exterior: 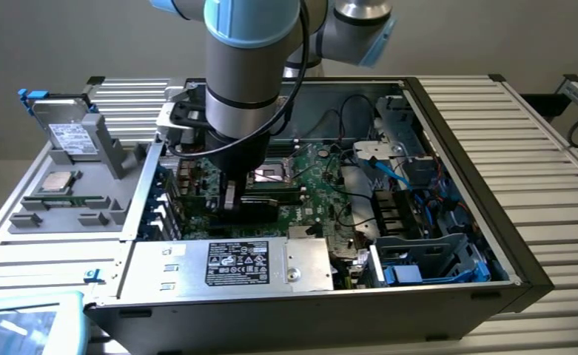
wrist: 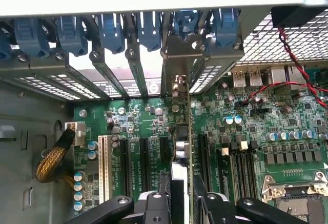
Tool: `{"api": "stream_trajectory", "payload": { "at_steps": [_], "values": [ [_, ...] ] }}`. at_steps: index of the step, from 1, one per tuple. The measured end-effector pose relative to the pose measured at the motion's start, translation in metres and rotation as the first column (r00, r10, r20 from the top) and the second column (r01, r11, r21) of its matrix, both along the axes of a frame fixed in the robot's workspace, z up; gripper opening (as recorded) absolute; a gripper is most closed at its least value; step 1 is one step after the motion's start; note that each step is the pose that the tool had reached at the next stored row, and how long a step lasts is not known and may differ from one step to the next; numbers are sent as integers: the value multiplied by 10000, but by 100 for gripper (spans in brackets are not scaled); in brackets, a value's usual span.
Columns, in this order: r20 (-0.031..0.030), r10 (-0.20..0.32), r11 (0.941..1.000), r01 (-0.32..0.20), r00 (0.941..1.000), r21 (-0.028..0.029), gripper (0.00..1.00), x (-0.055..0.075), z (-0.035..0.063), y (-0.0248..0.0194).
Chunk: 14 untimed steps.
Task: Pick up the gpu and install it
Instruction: 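Insert the gpu into the slot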
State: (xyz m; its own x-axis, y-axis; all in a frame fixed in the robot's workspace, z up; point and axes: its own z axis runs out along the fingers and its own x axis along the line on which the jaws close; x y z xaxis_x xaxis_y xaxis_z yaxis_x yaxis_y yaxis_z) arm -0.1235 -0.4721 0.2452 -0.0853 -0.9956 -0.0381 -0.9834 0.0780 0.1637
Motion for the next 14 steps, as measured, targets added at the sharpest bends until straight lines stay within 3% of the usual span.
{"api": "stream_trajectory", "payload": {
  "at_steps": [6,10,14],
  "values": [
    [-24,-2,10000,2,10000,-1,28,1,9,1],
    [-95,0,10000,0,10000,-12,28,7,50,-1],
    [-101,0,10000,0,9999,-16,28,8,55,-1]
  ]
}}
